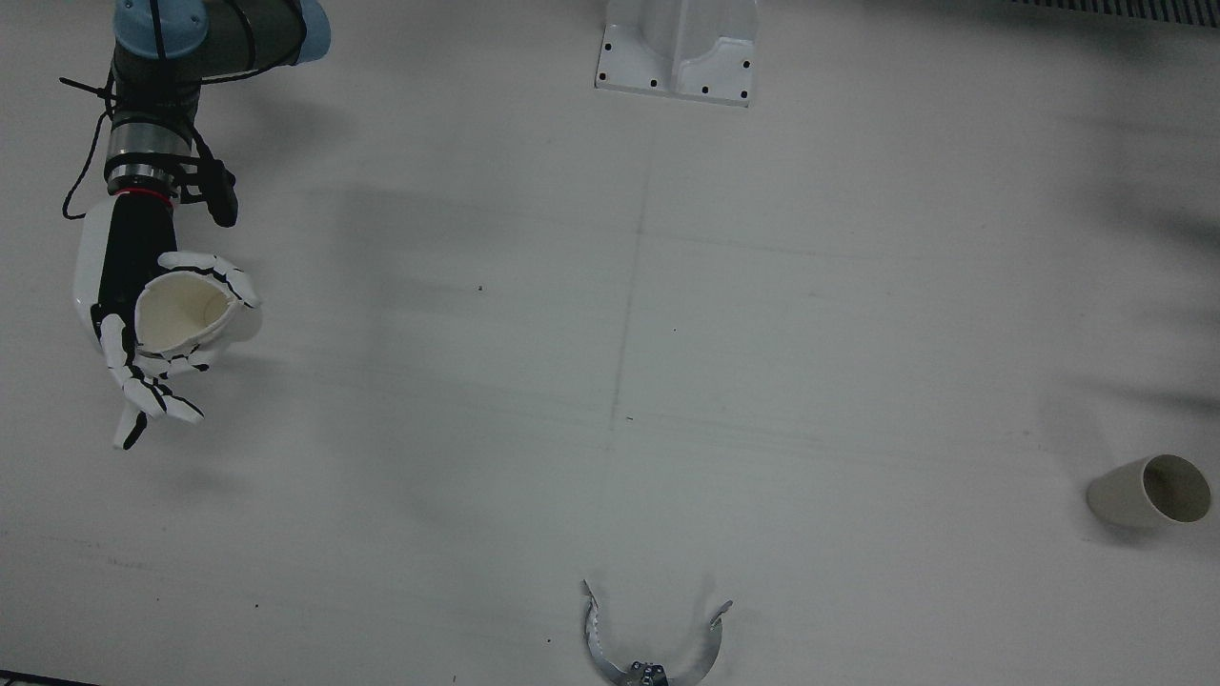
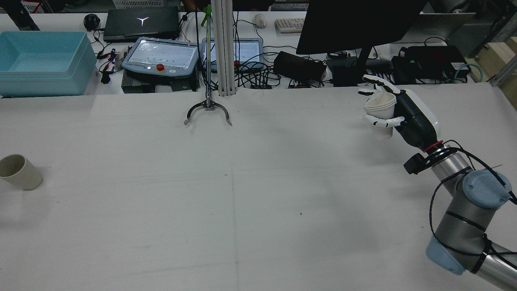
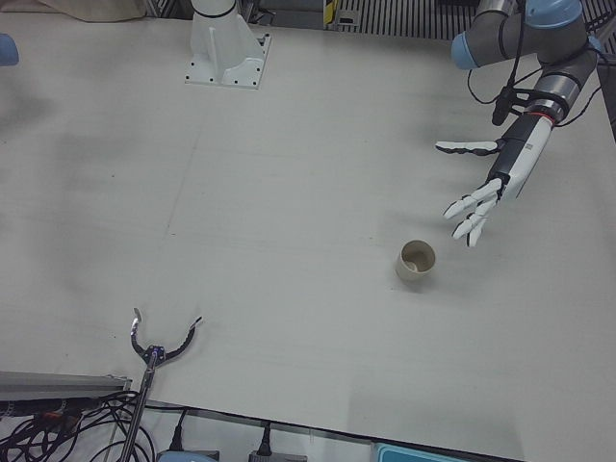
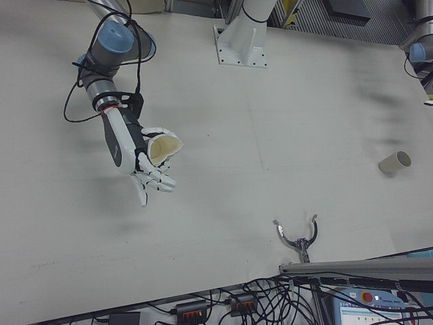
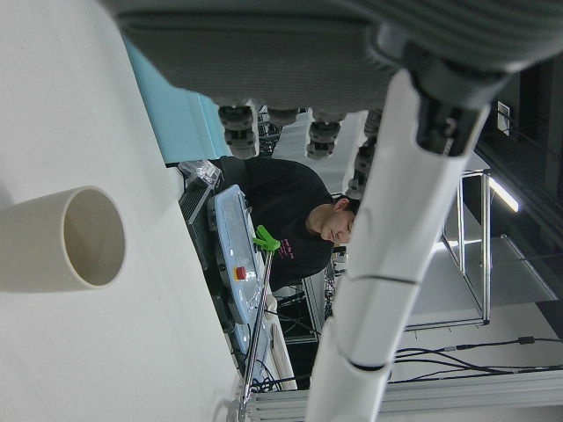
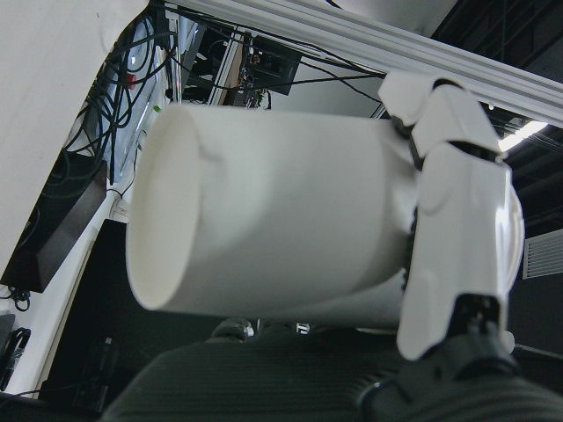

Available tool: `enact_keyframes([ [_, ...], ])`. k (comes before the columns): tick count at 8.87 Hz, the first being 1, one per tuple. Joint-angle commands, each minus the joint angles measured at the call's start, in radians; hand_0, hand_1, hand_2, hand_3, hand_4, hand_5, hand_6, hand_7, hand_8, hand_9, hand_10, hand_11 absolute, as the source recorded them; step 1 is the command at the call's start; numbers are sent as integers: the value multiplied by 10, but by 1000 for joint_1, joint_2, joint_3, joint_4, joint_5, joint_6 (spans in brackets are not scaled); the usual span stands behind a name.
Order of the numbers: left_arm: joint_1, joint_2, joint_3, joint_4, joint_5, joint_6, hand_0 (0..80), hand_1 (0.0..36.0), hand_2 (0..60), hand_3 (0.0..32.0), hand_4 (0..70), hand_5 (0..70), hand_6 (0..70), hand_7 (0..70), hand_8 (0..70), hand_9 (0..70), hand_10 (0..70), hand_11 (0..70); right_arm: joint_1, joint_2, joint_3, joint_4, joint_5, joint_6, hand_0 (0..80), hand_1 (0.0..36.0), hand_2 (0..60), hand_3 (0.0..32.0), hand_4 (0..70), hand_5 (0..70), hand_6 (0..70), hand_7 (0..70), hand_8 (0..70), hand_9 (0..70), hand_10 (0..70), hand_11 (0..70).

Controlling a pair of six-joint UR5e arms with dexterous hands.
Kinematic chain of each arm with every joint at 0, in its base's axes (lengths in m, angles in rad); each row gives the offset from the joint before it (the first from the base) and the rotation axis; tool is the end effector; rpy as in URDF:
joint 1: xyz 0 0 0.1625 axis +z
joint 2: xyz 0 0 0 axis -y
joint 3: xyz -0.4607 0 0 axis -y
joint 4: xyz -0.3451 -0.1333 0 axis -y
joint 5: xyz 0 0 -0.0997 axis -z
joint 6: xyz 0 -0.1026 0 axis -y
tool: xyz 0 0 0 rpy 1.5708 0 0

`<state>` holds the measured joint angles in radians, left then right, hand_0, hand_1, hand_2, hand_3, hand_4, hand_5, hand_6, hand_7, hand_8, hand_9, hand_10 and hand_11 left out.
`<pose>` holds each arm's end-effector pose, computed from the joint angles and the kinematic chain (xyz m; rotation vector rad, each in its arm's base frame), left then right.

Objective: Pour water

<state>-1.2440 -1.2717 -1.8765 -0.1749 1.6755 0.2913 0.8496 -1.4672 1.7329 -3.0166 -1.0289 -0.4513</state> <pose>-0.0109 -0.3497 0.6801 -0.1294 2.1058 -1.6394 -0.1902 -0.4984 0.5888 0.1170 -2.3886 1.6728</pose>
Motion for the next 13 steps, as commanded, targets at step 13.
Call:
enact_keyframes([
  [13, 99, -213, 574, -373, -157, 233, 800, 194, 0, 0, 218, 0, 56, 35, 1, 0, 55, 114, 78, -13, 94, -114, -92, -24, 625, 281, 253, 0, 57, 175, 605, 499, 214, 187, 0, 0],
])
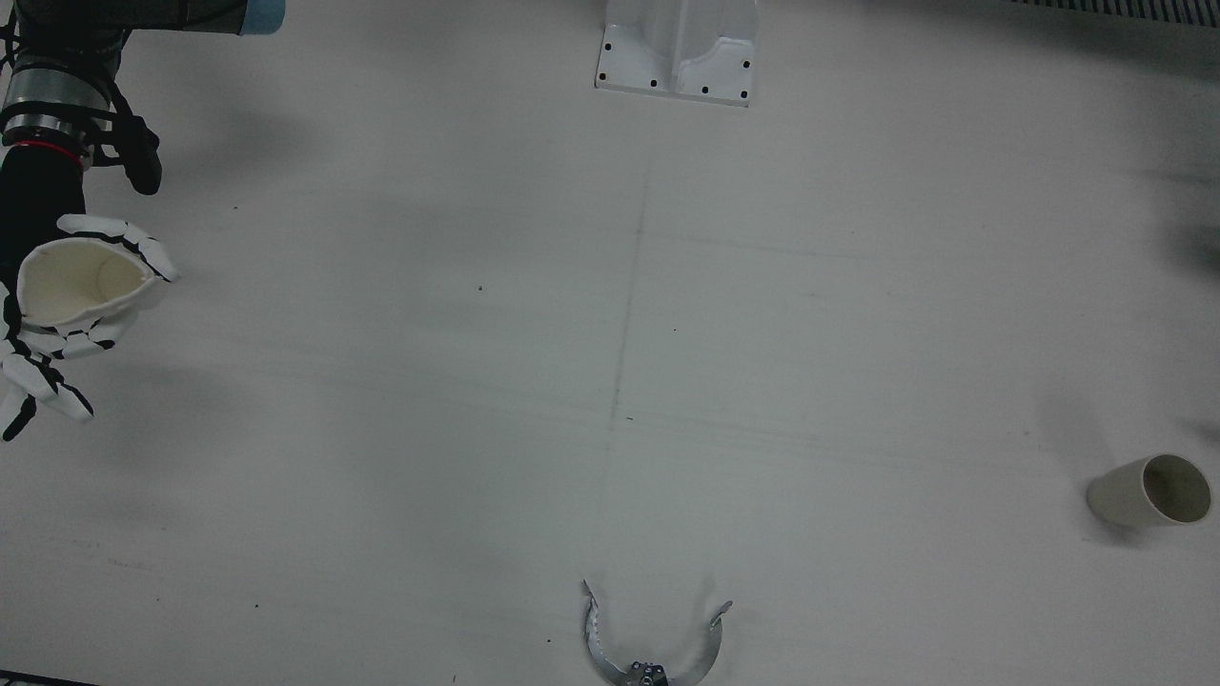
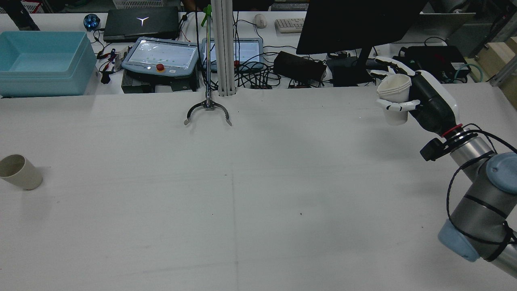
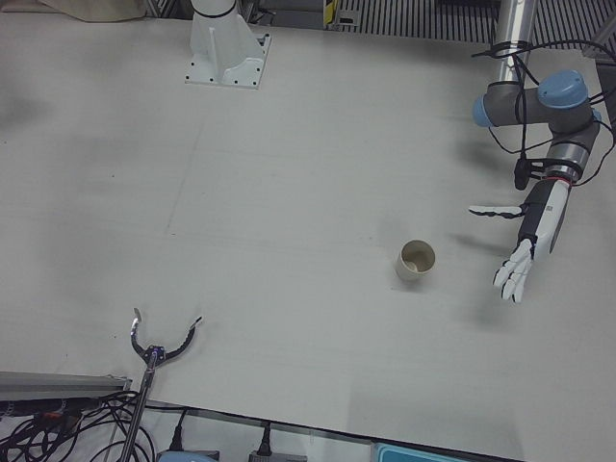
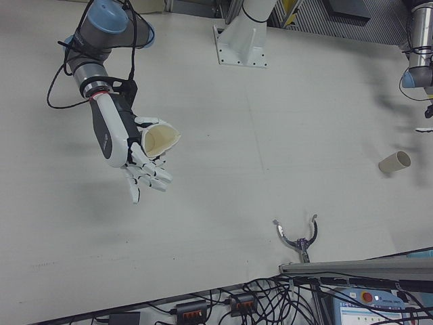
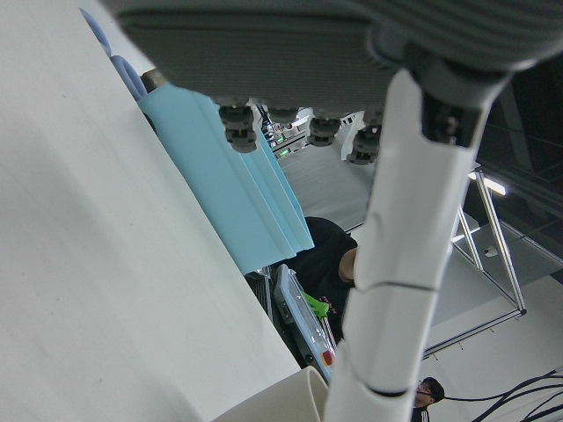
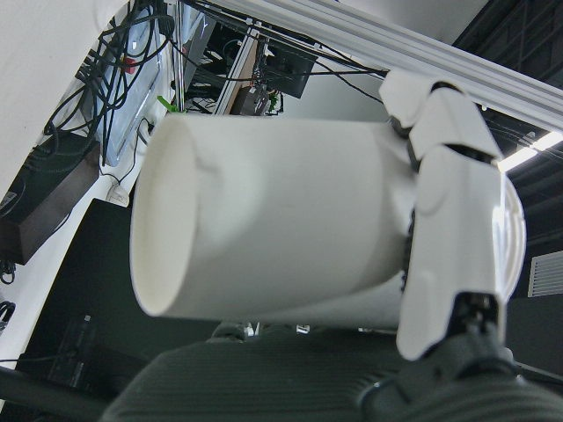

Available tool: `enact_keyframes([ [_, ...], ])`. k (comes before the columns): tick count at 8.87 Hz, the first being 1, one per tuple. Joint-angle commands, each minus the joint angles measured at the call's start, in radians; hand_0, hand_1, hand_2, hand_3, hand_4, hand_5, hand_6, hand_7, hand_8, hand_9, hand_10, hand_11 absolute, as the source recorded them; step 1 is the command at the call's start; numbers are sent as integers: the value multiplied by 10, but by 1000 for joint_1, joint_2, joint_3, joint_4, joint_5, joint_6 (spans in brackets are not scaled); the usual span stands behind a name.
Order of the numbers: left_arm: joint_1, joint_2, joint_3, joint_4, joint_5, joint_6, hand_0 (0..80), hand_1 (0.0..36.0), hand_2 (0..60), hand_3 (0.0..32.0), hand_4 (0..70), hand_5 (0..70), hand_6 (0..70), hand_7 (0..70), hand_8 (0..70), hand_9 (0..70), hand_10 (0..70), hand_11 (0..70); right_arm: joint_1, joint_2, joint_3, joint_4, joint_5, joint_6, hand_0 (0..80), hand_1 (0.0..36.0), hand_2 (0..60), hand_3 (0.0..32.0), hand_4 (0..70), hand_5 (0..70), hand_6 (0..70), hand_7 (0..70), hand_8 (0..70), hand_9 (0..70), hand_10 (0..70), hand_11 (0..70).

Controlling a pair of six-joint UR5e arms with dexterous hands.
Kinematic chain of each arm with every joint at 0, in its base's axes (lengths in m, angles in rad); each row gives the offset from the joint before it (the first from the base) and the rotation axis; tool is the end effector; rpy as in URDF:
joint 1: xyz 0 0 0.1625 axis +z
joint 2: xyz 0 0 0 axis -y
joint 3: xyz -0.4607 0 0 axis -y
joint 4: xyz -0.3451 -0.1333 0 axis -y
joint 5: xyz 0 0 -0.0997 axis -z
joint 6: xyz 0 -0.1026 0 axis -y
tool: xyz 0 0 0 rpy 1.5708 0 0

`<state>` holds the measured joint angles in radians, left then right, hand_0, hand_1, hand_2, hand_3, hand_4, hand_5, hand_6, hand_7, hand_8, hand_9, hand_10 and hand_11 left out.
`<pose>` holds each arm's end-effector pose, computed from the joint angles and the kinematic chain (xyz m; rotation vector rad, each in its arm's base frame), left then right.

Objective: Pour water
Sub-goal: 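Hold the white cup raised while the left hand approaches the beige cup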

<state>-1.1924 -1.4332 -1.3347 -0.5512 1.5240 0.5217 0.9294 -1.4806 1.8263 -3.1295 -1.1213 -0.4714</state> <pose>0.0108 -0.4010 0.8249 0.1890 2.0657 -1.5833 -0.1492 -0.4972 0.5654 0.1694 -2.3396 1.6445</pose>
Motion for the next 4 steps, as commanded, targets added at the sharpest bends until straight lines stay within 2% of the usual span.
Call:
enact_keyframes([
  [1, 75, -71, 32, 14, -30, 3, 800, 198, 0, 0, 207, 0, 58, 38, 1, 0, 56, 114, -1, 0, -1, -1, 2, -3, 626, 282, 253, 0, 56, 175, 603, 497, 212, 185, 0, 0],
  [2, 112, -73, 34, 16, -63, 3, 800, 202, 0, 0, 214, 0, 60, 41, 2, 0, 56, 115, 0, 0, 1, -1, 0, -3, 627, 281, 252, 0, 56, 176, 604, 495, 214, 188, 0, 0],
  [4, 116, -75, 54, 13, -71, 1, 800, 211, 0, 0, 221, 0, 59, 36, 1, 0, 56, 117, -1, 2, -1, -1, 0, -3, 624, 278, 254, 0, 73, 175, 613, 501, 216, 189, 0, 0],
])
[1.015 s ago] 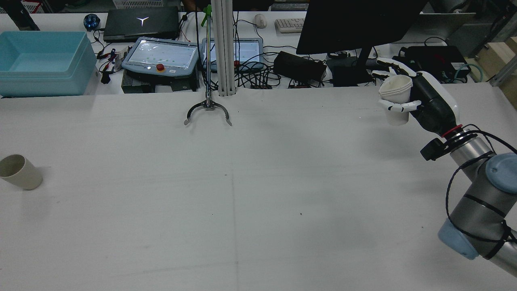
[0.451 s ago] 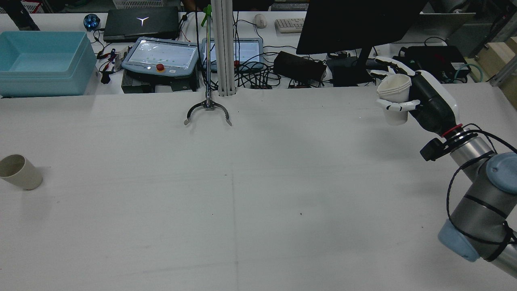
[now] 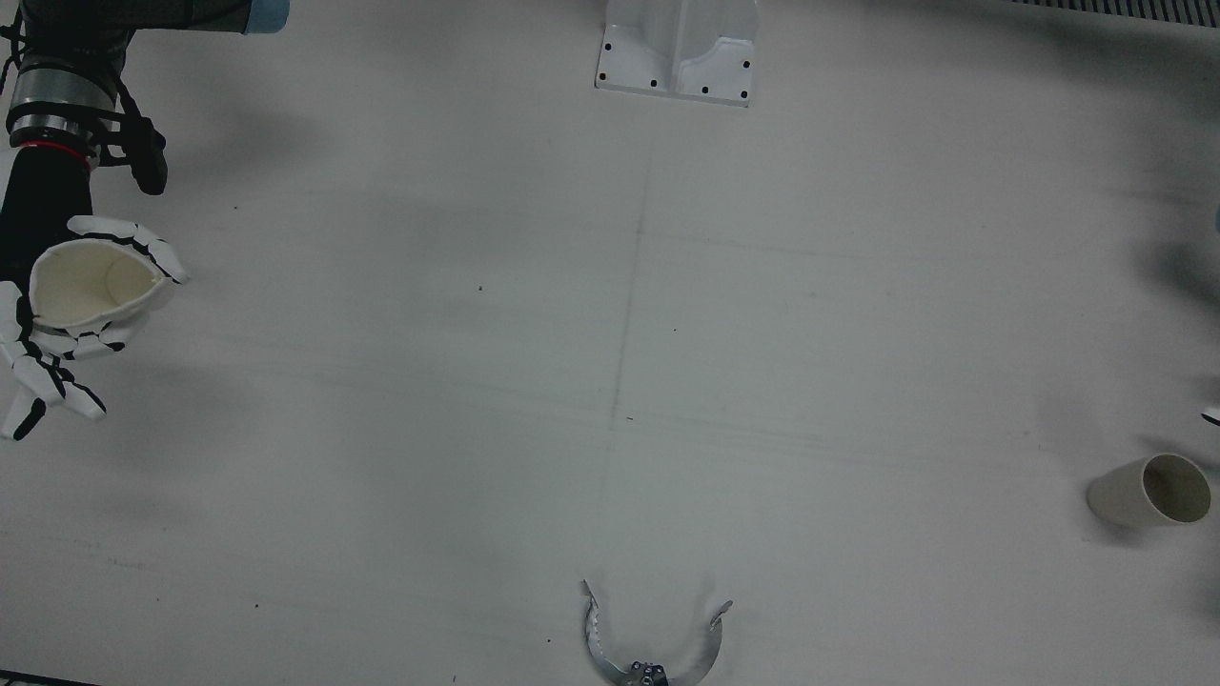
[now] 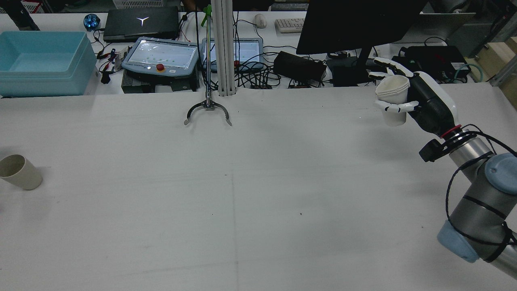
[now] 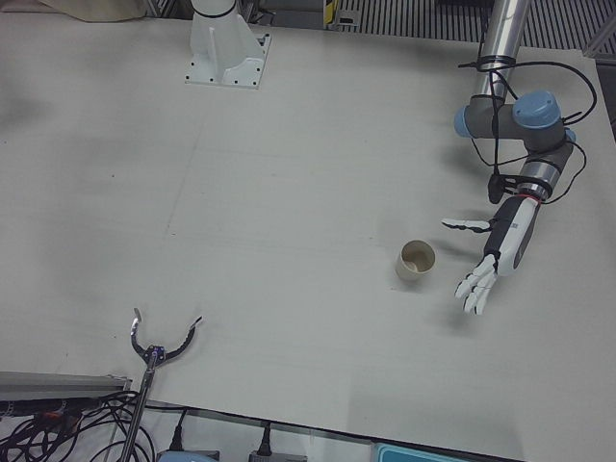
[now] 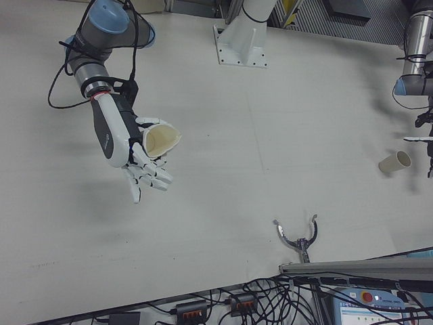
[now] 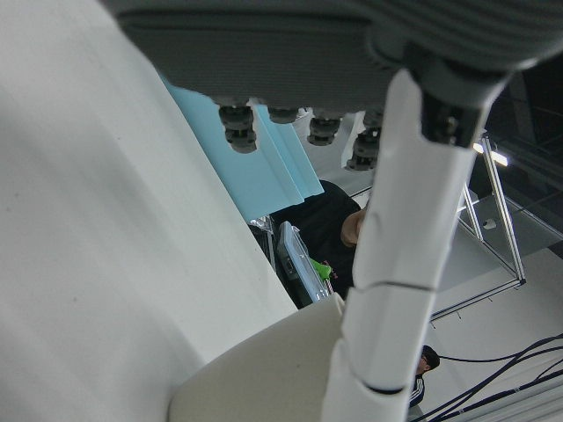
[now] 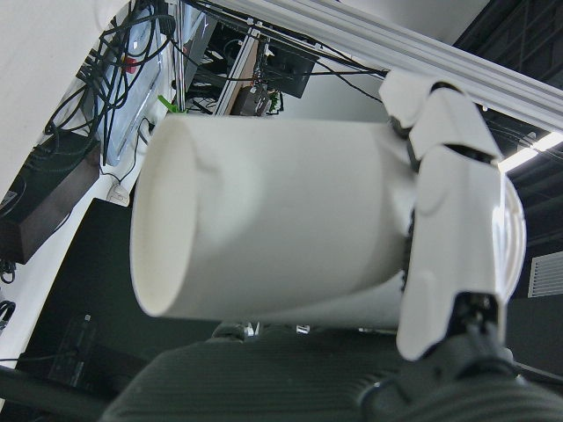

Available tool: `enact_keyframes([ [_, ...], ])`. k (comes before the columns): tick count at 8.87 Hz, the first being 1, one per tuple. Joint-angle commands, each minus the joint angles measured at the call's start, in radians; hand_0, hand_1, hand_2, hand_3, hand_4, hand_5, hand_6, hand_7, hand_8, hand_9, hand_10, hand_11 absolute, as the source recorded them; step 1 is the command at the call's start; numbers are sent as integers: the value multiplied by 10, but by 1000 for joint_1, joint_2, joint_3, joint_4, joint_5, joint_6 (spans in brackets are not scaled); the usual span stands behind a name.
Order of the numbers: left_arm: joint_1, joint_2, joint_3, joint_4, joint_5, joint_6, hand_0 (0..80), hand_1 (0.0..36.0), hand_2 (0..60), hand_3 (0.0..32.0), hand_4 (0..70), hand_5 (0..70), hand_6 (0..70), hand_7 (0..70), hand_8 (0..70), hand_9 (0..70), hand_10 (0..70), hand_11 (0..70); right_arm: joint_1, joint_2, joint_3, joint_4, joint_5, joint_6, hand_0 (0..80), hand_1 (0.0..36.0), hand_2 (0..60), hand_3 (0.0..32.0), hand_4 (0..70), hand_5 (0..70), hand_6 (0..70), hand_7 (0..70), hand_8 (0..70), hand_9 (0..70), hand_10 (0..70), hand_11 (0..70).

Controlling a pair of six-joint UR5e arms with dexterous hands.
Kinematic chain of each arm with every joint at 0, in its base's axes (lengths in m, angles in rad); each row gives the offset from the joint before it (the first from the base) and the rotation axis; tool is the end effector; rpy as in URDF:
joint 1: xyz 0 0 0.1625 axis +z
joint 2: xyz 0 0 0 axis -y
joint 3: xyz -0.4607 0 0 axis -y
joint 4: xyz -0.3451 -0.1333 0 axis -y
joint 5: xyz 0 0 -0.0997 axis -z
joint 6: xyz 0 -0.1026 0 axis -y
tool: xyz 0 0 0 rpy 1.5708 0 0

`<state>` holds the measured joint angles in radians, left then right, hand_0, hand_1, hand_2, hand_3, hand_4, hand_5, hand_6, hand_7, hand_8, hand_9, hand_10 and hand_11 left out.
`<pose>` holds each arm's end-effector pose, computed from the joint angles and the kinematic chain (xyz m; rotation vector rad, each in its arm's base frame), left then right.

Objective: Pour water
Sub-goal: 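Hold the white cup raised while the left hand approaches the beige cup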

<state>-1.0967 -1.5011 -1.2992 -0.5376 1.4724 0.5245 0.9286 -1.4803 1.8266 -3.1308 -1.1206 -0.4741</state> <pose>0.0608 -0.4326 0.8155 0.1365 2.0778 -1.5482 -0.1496 -0.4971 0.5653 0.1724 -2.3376 1.6439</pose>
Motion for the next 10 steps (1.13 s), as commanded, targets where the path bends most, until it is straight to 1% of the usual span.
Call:
enact_keyframes([
  [1, 20, -17, 46, -14, -18, -1, 800, 218, 0, 0, 219, 0, 58, 36, 1, 0, 56, 117, -2, 2, -1, 0, -1, 0, 624, 279, 253, 0, 75, 176, 614, 502, 217, 190, 0, 0],
  [2, 20, -21, 50, -19, -18, -3, 800, 213, 0, 0, 219, 0, 57, 34, 1, 0, 55, 116, -1, 2, 0, 0, -1, 0, 625, 278, 251, 0, 80, 175, 617, 505, 217, 190, 0, 0],
  [3, 40, -21, 47, -22, -18, -9, 800, 204, 0, 0, 219, 0, 56, 33, 1, 0, 55, 114, -1, 2, -1, 0, -1, 0, 622, 276, 254, 0, 81, 176, 621, 506, 220, 194, 0, 0],
  [4, 58, -21, 52, -24, -20, -8, 800, 206, 0, 0, 204, 0, 55, 35, 1, 0, 55, 114, -5, 3, -3, 0, 1, 0, 623, 275, 253, 0, 83, 176, 622, 505, 220, 193, 0, 0],
  [6, 61, -34, 52, -21, -20, -3, 800, 220, 0, 0, 212, 0, 60, 39, 2, 0, 57, 119, 1, 5, 0, 0, 1, 3, 622, 276, 252, 0, 65, 176, 615, 496, 221, 194, 0, 0],
  [7, 61, -53, 55, -12, -21, -3, 800, 214, 0, 0, 214, 0, 60, 38, 2, 0, 57, 118, 9, 5, 0, 0, -1, 5, 622, 276, 254, 0, 76, 176, 617, 495, 222, 195, 0, 0],
  [9, 63, -79, 66, 5, -21, -1, 800, 212, 0, 0, 226, 0, 64, 40, 2, 0, 58, 119, 29, 2, 3, 0, -2, 8, 623, 277, 251, 0, 74, 176, 614, 492, 219, 192, 0, 0],
  [10, 79, -80, 73, 4, -21, -3, 800, 211, 0, 0, 229, 0, 66, 41, 3, 0, 58, 120, 30, 2, 3, 0, -2, 9, 623, 277, 251, 0, 80, 175, 614, 489, 217, 189, 0, 0],
])
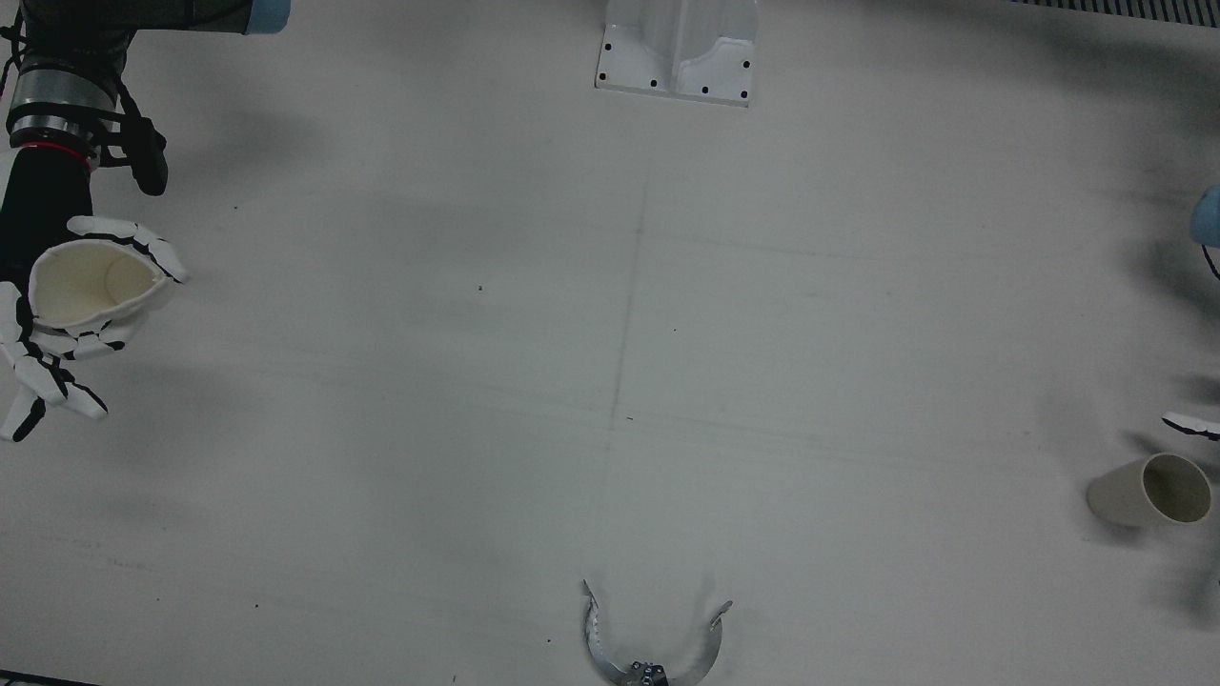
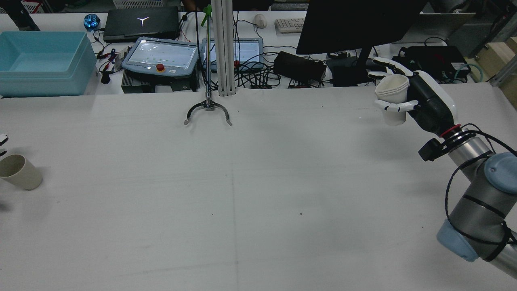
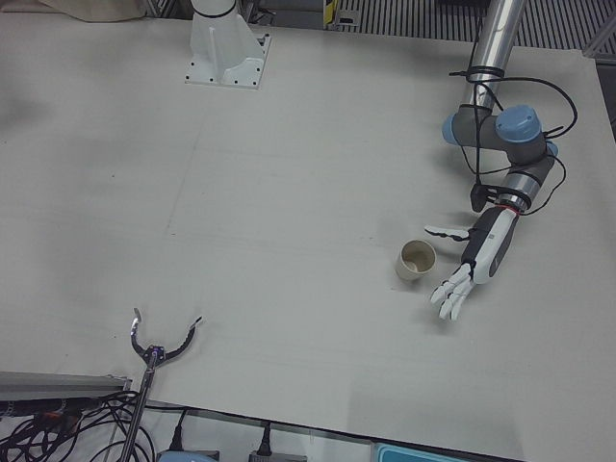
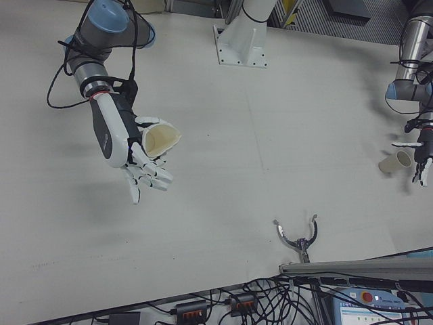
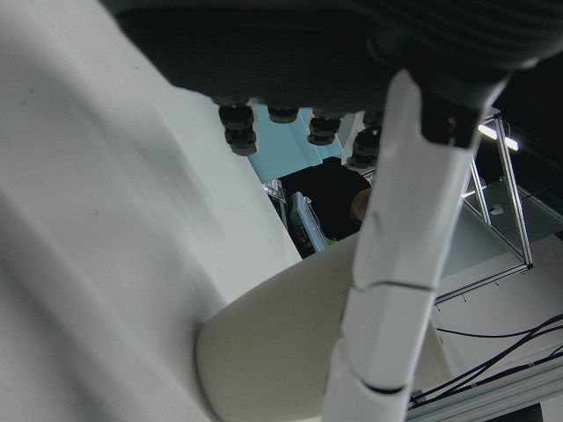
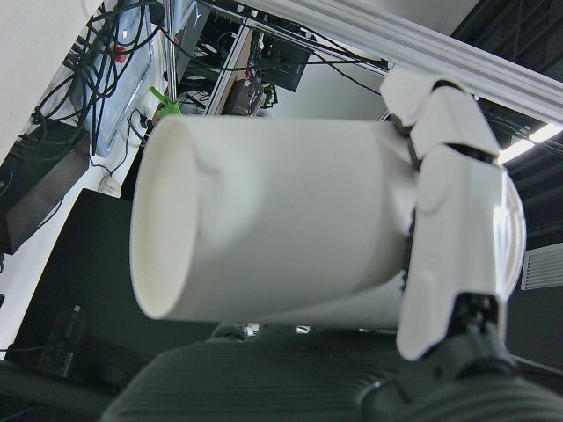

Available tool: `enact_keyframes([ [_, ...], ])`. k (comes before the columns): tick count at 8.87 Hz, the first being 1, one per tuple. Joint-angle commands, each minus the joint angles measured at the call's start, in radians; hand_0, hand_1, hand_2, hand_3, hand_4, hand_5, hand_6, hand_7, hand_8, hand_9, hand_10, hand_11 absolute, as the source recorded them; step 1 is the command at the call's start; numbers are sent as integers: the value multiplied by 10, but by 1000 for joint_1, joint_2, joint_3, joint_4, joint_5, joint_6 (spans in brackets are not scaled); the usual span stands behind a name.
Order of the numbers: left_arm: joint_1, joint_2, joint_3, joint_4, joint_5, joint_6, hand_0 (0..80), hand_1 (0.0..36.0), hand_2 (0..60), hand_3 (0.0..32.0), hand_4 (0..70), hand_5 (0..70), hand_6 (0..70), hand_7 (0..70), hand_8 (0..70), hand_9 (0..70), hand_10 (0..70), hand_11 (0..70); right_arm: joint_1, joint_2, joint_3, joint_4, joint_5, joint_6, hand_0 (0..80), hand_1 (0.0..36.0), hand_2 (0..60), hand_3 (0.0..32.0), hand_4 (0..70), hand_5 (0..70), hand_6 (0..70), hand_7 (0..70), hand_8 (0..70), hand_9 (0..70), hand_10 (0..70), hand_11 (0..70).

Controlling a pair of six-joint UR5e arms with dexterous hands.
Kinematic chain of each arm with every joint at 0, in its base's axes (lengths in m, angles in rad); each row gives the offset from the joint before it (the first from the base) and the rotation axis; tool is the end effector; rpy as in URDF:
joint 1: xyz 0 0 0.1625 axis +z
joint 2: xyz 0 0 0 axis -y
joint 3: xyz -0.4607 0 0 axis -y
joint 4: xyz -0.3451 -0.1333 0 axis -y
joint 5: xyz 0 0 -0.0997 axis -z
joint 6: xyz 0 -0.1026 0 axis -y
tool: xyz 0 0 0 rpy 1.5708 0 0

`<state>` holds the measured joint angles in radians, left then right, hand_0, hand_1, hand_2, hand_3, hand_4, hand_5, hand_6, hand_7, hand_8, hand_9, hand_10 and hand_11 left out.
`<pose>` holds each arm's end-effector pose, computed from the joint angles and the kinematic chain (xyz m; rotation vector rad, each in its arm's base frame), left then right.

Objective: Pour water
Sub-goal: 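Hold the white cup raised while the left hand approaches the beige cup, then close the left hand's fingers around the beige cup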

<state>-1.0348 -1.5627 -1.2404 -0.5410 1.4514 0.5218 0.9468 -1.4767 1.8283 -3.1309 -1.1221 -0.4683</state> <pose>0.1004 -0.4540 0.8150 0.0864 2.0765 -1.5242 -0.1414 -0.5008 0.5628 0.1847 -2.3509 1.6504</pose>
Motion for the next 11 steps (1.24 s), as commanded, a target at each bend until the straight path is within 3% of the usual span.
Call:
enact_keyframes([
  [1, 22, -19, 16, 7, 0, 1, 800, 206, 0, 0, 237, 0, 67, 42, 3, 0, 62, 124, 13, -2, 2, 0, -1, 5, 624, 277, 251, 0, 73, 175, 610, 482, 215, 187, 0, 0],
  [4, 44, -20, 24, 9, -14, 0, 800, 200, 0, 0, 273, 0, 67, 40, 3, 0, 61, 122, 15, -2, 2, 2, -1, 5, 619, 275, 247, 0, 65, 174, 605, 477, 214, 185, 0, 0],
  [6, 45, -26, 25, 12, -13, 0, 800, 227, 0, 0, 285, 0, 70, 44, 4, 0, 63, 127, 17, -2, 0, 2, -1, 5, 620, 274, 245, 0, 70, 174, 608, 489, 213, 187, 0, 0],
  [9, 47, -46, 25, 27, -11, -3, 800, 213, 0, 0, 349, 0, 75, 51, 5, 0, 68, 131, 17, -4, -1, 2, -1, 3, 614, 271, 241, 0, 59, 173, 601, 481, 216, 190, 0, 0],
  [10, 47, -48, 25, 32, -13, -3, 800, 202, 0, 0, 373, 35, 74, 51, 4, 0, 71, 133, 17, -4, -3, 2, -1, 3, 616, 271, 242, 0, 60, 173, 602, 482, 216, 189, 0, 0],
  [11, 47, -52, 25, 36, -13, -3, 800, 214, 0, 0, 374, 89, 76, 56, 5, 0, 74, 139, 17, -4, -4, 2, -1, 3, 615, 271, 242, 0, 58, 173, 601, 479, 214, 187, 0, 0],
])
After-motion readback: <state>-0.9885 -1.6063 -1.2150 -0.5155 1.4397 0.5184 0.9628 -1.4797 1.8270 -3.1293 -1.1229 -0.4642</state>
